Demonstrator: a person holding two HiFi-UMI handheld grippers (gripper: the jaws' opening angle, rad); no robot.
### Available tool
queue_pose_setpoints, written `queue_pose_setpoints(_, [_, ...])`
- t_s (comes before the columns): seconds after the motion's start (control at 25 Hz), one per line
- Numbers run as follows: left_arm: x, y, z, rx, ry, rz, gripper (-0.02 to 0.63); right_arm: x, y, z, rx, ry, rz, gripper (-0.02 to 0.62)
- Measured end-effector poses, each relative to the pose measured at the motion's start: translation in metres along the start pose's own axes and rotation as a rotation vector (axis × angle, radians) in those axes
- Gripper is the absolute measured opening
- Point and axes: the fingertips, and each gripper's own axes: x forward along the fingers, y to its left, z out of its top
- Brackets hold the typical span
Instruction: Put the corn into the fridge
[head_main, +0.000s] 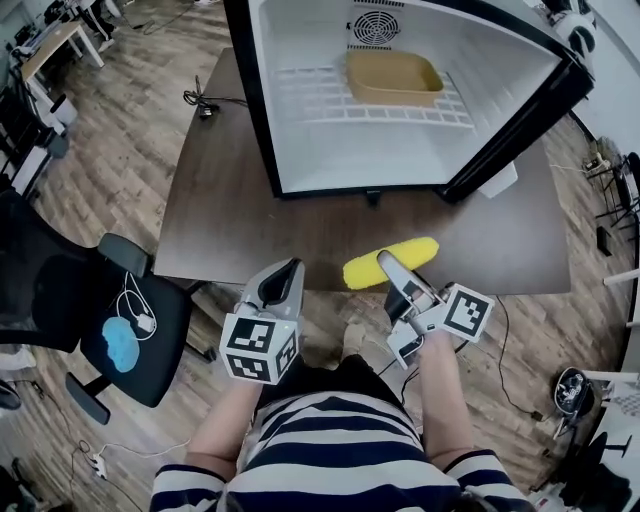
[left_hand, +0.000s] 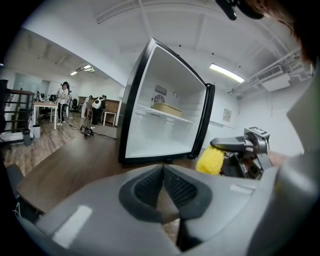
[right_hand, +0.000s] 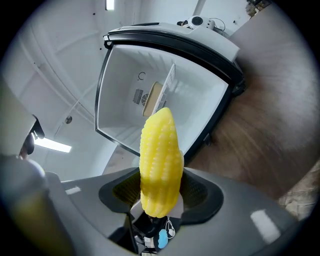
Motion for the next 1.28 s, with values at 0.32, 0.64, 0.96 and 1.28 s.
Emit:
queue_pose_setpoints(0.32, [0.035,0.000,0.017,-0.012,-0.054,0.087,0.000,0.025,-0.020,0.039,-0.014,0.049,0.040,0.224])
queue_pose_setpoints(0.64, [0.073,0.006,0.031,-0.017,-0.086,0.166,0.000,0.061,-0.048,0.082,-0.009,0.067,0.052,0.224])
queue_pose_setpoints(0.96, [0.098,0.014,0.033,0.002,-0.103,0.214,0.000,0.091,-0.084,0.125,-0.031,0.003,-0.015,0.224])
queue_pose_setpoints(1.28, [0.116,0.014,0.036,-0.014,-0.123,0.242,0.000,0.118,-0.100,0.157,-0.009,-0.069,-0.041,0.224])
